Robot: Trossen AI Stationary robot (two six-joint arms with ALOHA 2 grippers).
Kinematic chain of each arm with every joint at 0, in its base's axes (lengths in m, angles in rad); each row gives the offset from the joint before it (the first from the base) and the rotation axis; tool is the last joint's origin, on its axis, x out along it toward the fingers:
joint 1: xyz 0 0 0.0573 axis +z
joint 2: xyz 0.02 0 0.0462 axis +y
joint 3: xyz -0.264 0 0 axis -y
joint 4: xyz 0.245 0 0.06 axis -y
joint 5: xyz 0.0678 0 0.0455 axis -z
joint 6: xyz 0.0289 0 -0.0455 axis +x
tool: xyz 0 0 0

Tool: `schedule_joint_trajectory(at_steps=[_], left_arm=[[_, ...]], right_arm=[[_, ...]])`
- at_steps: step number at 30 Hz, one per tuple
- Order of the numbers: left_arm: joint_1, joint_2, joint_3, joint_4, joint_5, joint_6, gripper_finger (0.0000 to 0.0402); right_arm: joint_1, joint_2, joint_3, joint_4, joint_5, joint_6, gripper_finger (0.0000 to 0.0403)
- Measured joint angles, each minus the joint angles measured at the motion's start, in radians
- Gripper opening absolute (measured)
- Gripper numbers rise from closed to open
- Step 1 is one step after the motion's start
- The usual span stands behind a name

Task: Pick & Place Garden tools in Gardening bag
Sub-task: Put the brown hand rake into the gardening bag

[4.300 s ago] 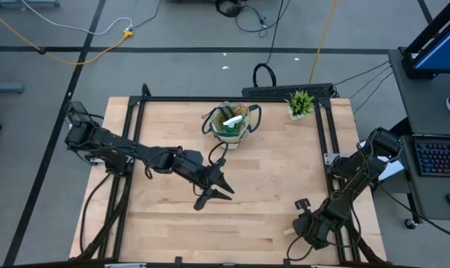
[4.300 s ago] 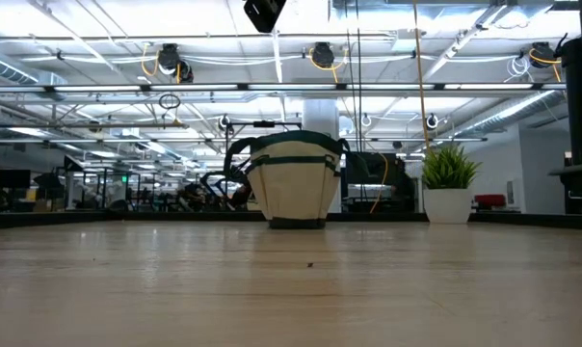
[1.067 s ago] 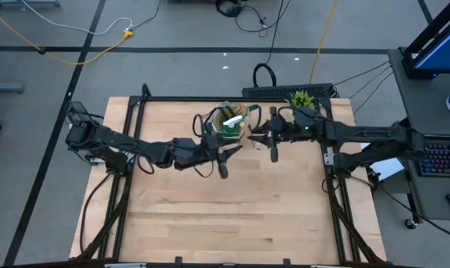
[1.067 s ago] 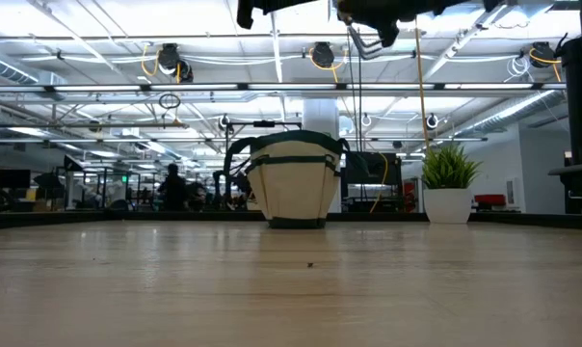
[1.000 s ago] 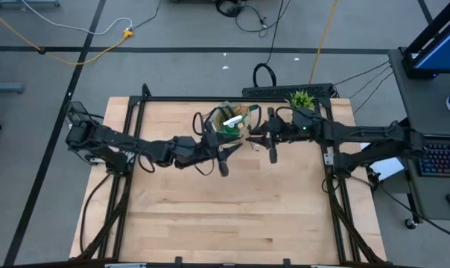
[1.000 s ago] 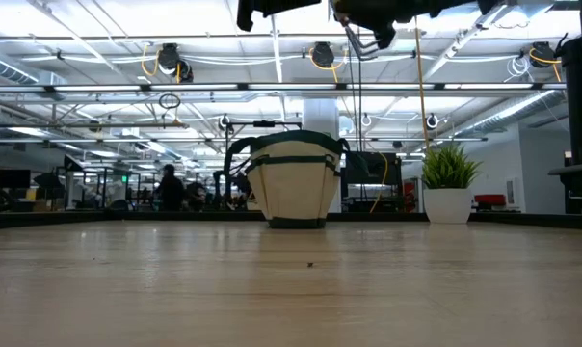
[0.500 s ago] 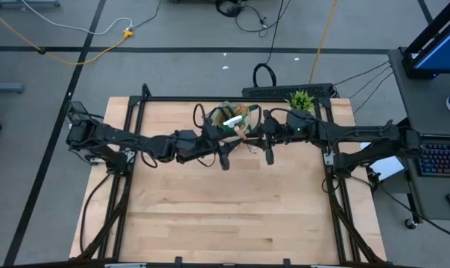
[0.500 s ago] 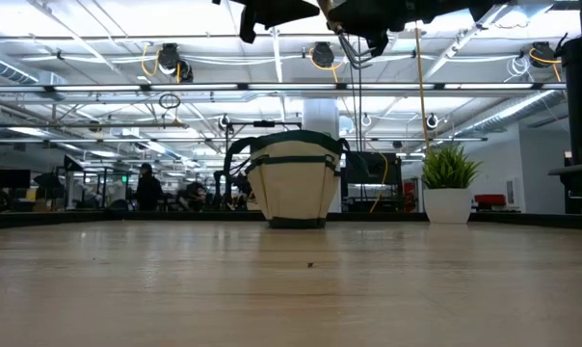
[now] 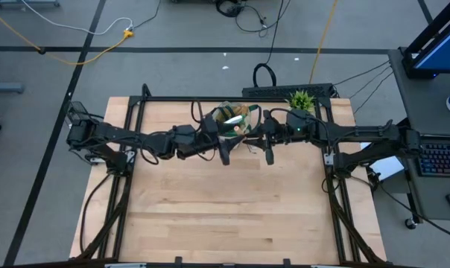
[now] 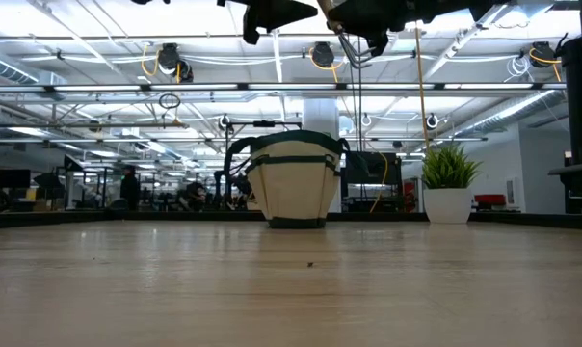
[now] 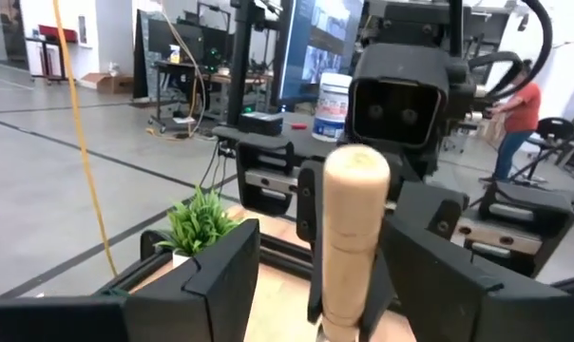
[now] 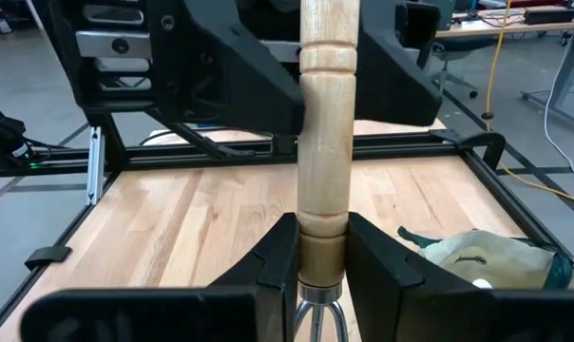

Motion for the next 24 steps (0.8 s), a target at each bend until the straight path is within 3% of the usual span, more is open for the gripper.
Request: schedule_joint_trajectory(at_steps=[13, 24], left_arm=[[0.008, 0.0, 0.0, 0.009, 0.001, -0.106, 0.022], [0.008, 0.0, 0.0, 0.039, 0.05, -0.093, 0.0072]], right_arm=[[0.0, 0.011, 0.0, -0.001, -0.005, 0.0, 0.0056], [0.001, 0.066, 0.0, 0.029, -0.052, 0.012, 0.0056]])
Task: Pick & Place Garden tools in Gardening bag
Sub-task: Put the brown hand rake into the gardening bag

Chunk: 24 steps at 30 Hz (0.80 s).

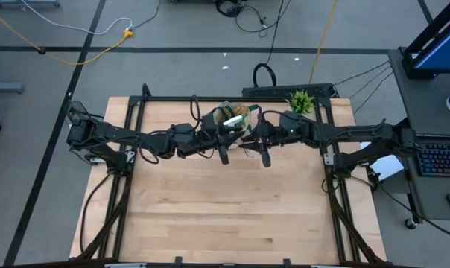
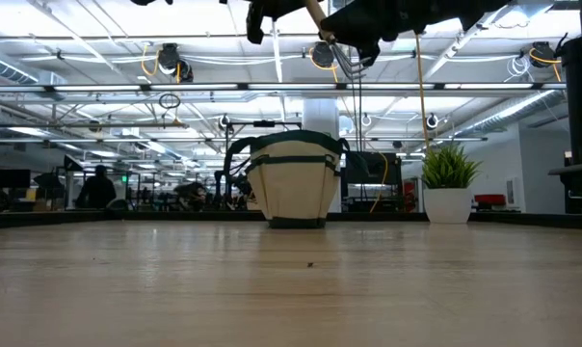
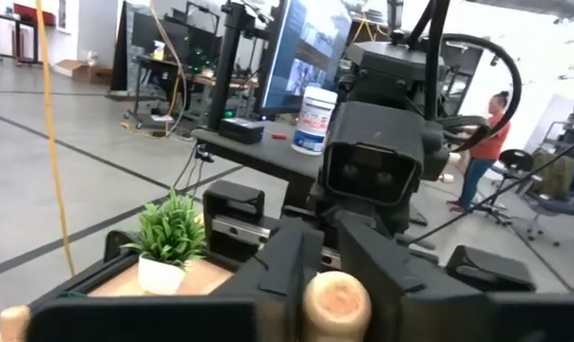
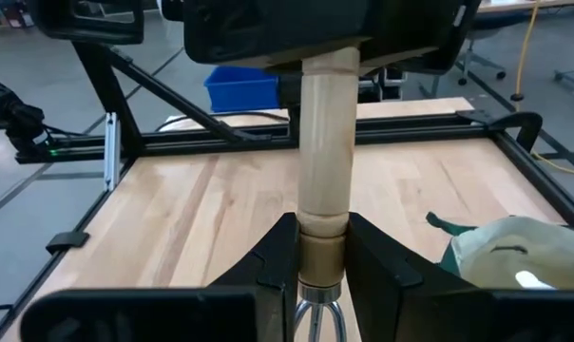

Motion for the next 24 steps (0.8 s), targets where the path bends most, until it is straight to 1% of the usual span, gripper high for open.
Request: schedule_joint_trajectory(at_steps=[1, 2, 7, 8, 14, 17, 21, 24], left_arm=[[0.0, 0.0, 0.0, -0.002, -0.001, 0.007, 0.006], [0.0, 0.0, 0.0, -0.005, -0.001, 0.012, 0.0057], [0.0, 0.0, 0.0, -0.008, 0.0, 0.029, 0.0058], [0.0, 0.0, 0.0, -0.01, 0.0, 0.029, 0.0065], [-0.002, 0.0, 0.001, -0.054, 0.003, 0.028, 0.0175], [-0.008, 0.0, 0.001, -0.06, 0.0, 0.028, 0.0205], [-0.008, 0.0, 0.001, -0.058, -0.002, 0.023, 0.0213], [-0.007, 0.0, 0.001, -0.058, -0.005, 0.014, 0.019]], right_arm=[[0.0, 0.001, 0.0, 0.001, -0.001, 0.003, 0.0056], [0.0, 0.001, 0.0, 0.001, 0.001, 0.003, 0.0056], [0.0, 0.001, 0.0, 0.008, 0.001, -0.004, 0.0056], [0.0, 0.001, 0.0, 0.009, 0.001, -0.005, 0.0056], [0.0, 0.001, 0.0, 0.046, 0.002, -0.008, 0.0056], [0.0, 0.001, 0.0, 0.077, 0.002, -0.008, 0.0056], [0.0, 0.001, 0.0, 0.068, 0.001, -0.008, 0.0056], [0.0, 0.001, 0.0, 0.067, 0.001, -0.008, 0.0056]])
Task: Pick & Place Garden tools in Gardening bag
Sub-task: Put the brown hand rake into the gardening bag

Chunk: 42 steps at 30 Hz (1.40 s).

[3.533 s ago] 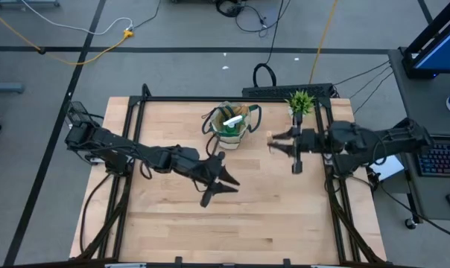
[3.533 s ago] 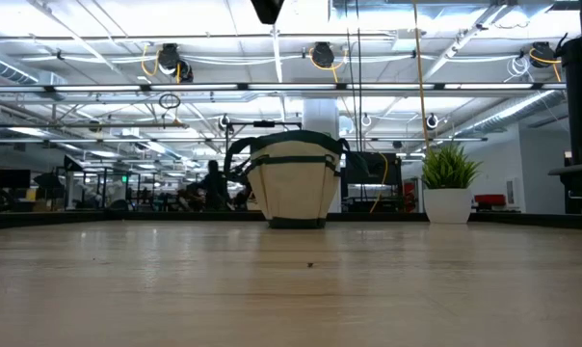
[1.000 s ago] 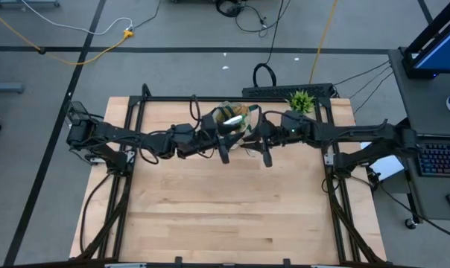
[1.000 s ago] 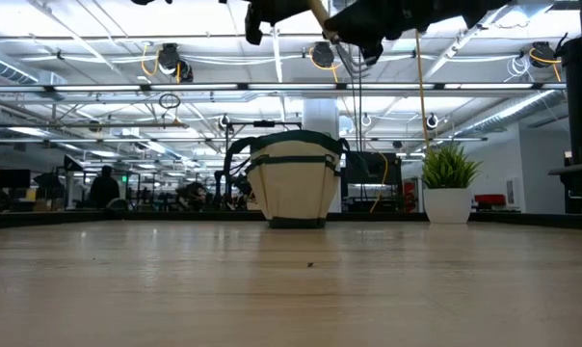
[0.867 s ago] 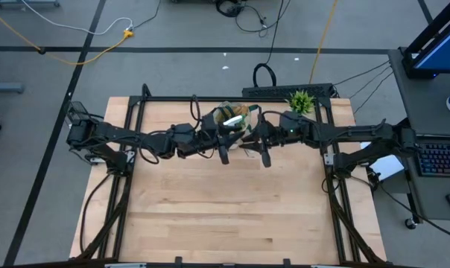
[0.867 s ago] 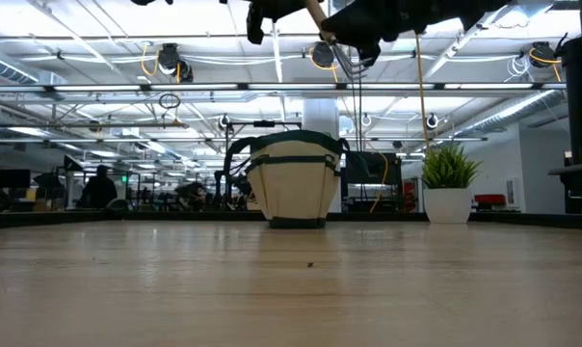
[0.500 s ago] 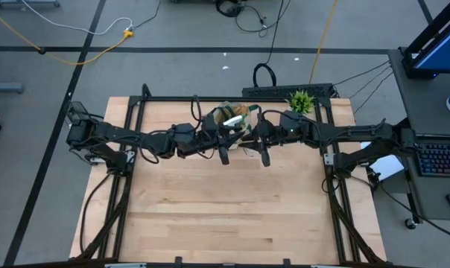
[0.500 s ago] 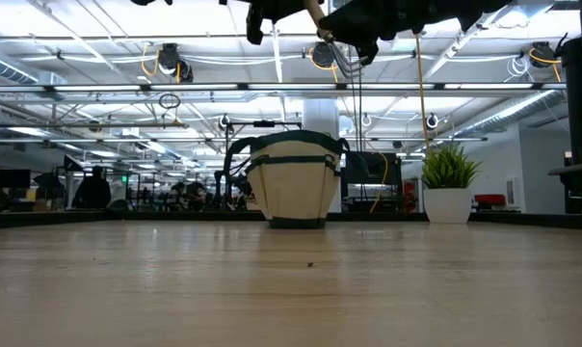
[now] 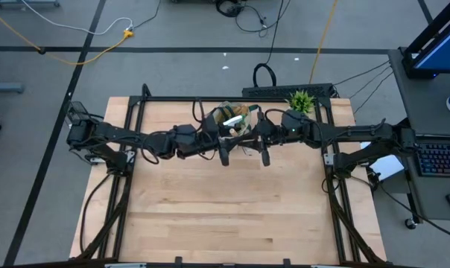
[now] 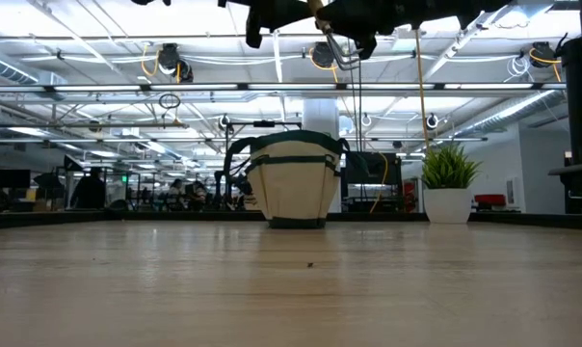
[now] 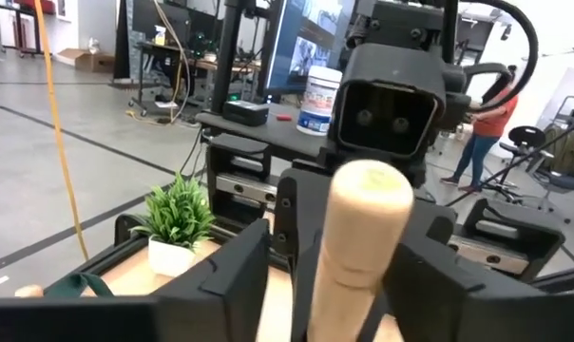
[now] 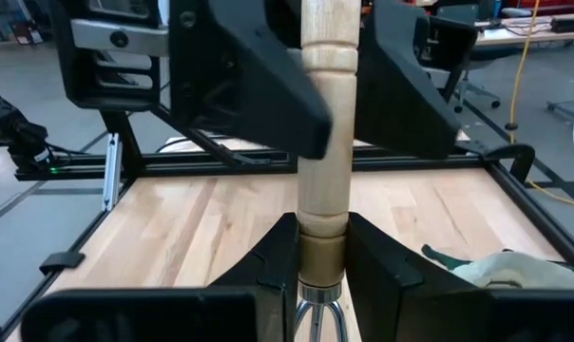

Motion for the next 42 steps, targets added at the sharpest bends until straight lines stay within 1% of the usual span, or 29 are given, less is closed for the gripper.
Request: schedule_joint_trajectory(at_steps=[2, 7, 8, 13, 18, 21, 26, 29, 35, 39, 42], left_arm=[[0.0, 0.0, 0.0, 0.005, 0.0, 0.0, 0.0161], [0.0, 0.0, 0.0, 0.007, 0.003, 0.017, 0.0067], [0.0, 0.0, 0.0, 0.006, 0.004, 0.02, 0.0063], [0.0, 0.0, 0.0, 0.007, 0.004, 0.03, 0.0063], [0.001, 0.0, 0.0, 0.005, 0.003, 0.027, 0.0063], [0.001, 0.0, 0.0, -0.015, -0.019, 0.03, 0.0063], [0.001, 0.0, 0.0, -0.045, -0.023, 0.029, 0.0063], [0.001, 0.0, 0.0, -0.069, -0.024, 0.022, 0.0063], [0.001, 0.0, -0.001, -0.087, -0.024, 0.011, 0.0063], [0.001, -0.019, -0.001, -0.118, -0.025, -0.024, 0.0063], [-0.003, -0.052, -0.002, -0.2, -0.047, -0.046, 0.0063]], right_arm=[[0.0, 0.0, 0.0, 0.0, 0.0, 0.0, 0.0056], [0.0, 0.0, 0.0, -0.001, -0.001, 0.004, 0.0056], [0.0, 0.0, 0.0, -0.001, 0.0, 0.006, 0.0056], [0.0, 0.0, 0.0, -0.001, 0.0, 0.002, 0.0061], [0.0, 0.0, 0.0, -0.008, 0.0, 0.028, 0.0105], [0.0, 0.0, 0.0, -0.01, 0.001, 0.05, 0.013], [0.0, -0.005, 0.0, -0.017, 0.001, 0.079, 0.0159], [0.0, -0.023, 0.0, -0.054, 0.001, 0.082, 0.0172], [0.0, -0.094, 0.0, -0.205, 0.002, 0.082, 0.0196], [0.0, -0.15, 0.0, -0.31, 0.004, 0.082, 0.0208], [0.0, -0.197, 0.0, -0.398, 0.005, 0.077, 0.0212]])
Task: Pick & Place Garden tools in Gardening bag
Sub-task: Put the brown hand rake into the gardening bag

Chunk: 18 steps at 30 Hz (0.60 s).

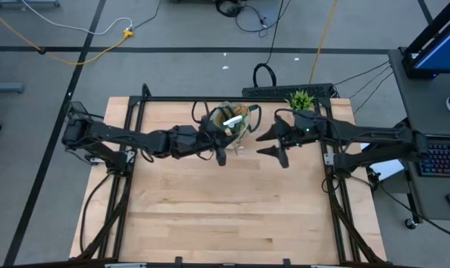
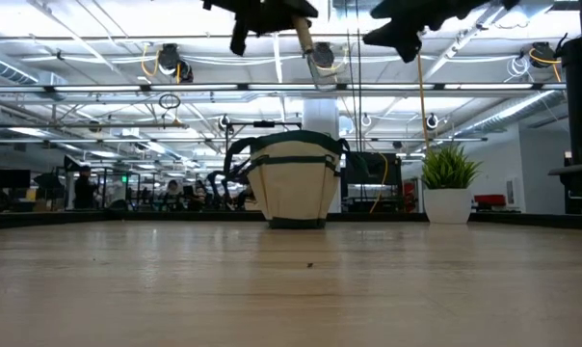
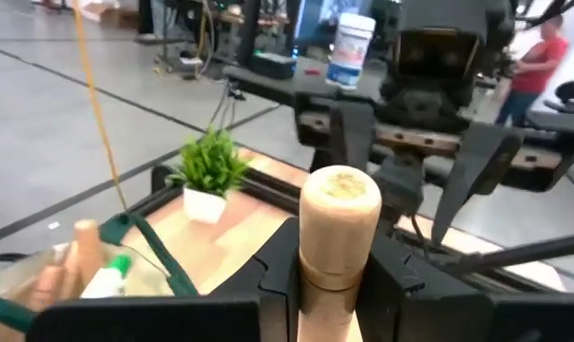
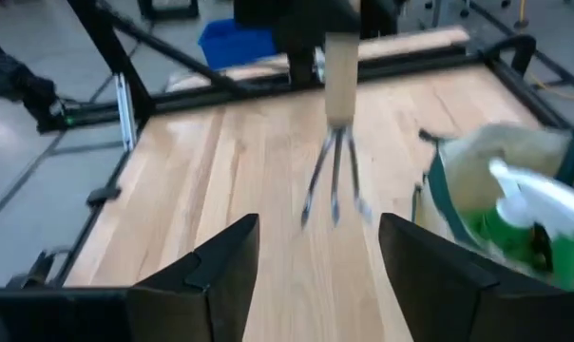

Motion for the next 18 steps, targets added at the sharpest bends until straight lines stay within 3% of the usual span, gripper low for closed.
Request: schedule_joint_trajectory(at_steps=[11, 18], left_arm=[[-0.032, -0.109, 0.003, -0.131, -0.112, 0.001, 0.0063], [-0.034, -0.136, 0.003, -0.182, -0.15, -0.007, 0.0063]], right_arm=[[-0.027, -0.165, 0.0, -0.263, 0.002, -0.048, 0.0188], [-0.057, -0.253, 0.0, -0.327, 0.003, -0.112, 0.0119]])
